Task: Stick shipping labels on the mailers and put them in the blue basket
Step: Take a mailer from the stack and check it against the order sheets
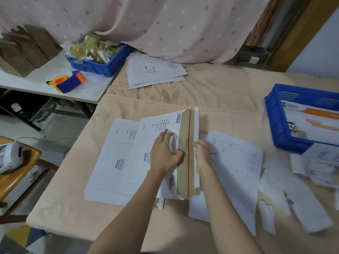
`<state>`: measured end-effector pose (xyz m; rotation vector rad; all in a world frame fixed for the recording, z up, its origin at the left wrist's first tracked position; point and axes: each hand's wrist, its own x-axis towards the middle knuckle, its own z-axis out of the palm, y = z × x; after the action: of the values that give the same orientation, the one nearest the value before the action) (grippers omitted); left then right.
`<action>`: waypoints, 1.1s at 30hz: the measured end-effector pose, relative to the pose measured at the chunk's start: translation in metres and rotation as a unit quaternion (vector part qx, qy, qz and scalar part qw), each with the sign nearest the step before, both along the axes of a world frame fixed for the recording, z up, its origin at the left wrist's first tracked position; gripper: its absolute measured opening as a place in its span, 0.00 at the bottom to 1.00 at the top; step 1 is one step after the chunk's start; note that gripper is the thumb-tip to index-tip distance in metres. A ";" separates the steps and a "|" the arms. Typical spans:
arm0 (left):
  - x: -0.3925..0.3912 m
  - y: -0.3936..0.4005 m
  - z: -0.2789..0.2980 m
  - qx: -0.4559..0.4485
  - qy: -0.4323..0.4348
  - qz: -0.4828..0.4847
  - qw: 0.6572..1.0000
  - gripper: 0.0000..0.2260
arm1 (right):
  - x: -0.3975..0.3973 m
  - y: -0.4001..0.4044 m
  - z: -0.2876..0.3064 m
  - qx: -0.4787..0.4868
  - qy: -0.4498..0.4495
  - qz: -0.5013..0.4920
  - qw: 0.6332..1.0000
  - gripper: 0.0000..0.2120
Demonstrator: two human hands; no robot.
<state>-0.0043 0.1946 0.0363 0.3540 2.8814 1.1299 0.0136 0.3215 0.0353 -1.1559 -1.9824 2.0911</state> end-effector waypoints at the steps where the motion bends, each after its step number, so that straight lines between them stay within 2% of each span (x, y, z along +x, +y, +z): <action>1: 0.001 0.006 0.002 -0.005 0.004 -0.021 1.000 0.24 | 0.003 0.002 0.000 0.006 0.000 -0.005 1.000 0.10; 4: 0.006 0.022 0.007 -0.046 0.019 -0.073 0.996 0.19 | 0.008 0.009 -0.002 0.030 -0.007 -0.018 0.999 0.10; 8: 0.017 0.037 0.003 -0.069 0.097 -0.116 0.986 0.13 | 0.010 0.016 -0.012 0.077 -0.041 -0.043 0.995 0.10; 10: 0.018 0.045 -0.003 -0.133 0.133 -0.134 0.973 0.18 | 0.012 0.016 -0.014 0.093 -0.054 -0.052 0.993 0.10; 12: 0.018 0.053 -0.005 -0.202 0.048 -0.135 0.969 0.29 | 0.016 0.015 -0.015 0.100 -0.064 -0.049 0.992 0.11; 14: 0.018 0.057 -0.006 -0.228 -0.067 -0.105 0.966 0.36 | 0.021 0.015 -0.014 0.099 -0.072 -0.047 0.991 0.13; 15: 0.018 0.058 -0.005 -0.221 -0.094 -0.088 0.967 0.37 | 0.022 0.015 -0.013 0.100 -0.071 -0.045 0.991 0.13; 17: 0.019 0.058 -0.007 -0.174 -0.097 -0.067 0.978 0.35 | 0.023 0.017 -0.012 0.100 -0.062 -0.036 0.992 0.13; 19: 0.018 0.056 -0.010 -0.124 -0.064 -0.051 0.989 0.32 | 0.022 0.017 -0.012 0.100 -0.055 -0.027 0.993 0.13; 24: 0.015 0.056 -0.007 -0.030 0.008 0.009 0.999 0.33 | 0.020 0.020 -0.018 0.151 -0.104 -0.010 0.983 0.14; 26: 0.012 0.058 -0.005 -0.018 0.022 0.014 0.999 0.33 | 0.022 0.019 -0.017 0.253 -0.154 0.004 0.955 0.14; 28: 0.011 0.059 -0.002 -0.018 0.025 0.016 0.999 0.32 | 0.025 0.017 -0.014 0.399 -0.183 0.034 0.898 0.23; 29: 0.010 0.059 -0.002 -0.017 0.024 0.017 0.999 0.31 | 0.026 0.015 -0.014 0.445 -0.168 0.042 0.879 0.26; 31: 0.010 0.060 -0.001 -0.016 0.015 0.017 1.000 0.30 | 0.024 0.010 -0.015 0.467 -0.126 0.083 0.871 0.23; 33: 0.010 0.061 -0.001 -0.012 0.007 0.016 1.000 0.30 | 0.018 0.005 -0.017 0.391 -0.094 0.130 0.906 0.12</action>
<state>0.0053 0.2560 0.0352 0.3173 2.9193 1.1016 0.0318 0.3267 0.0182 -0.9674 -2.7766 1.0202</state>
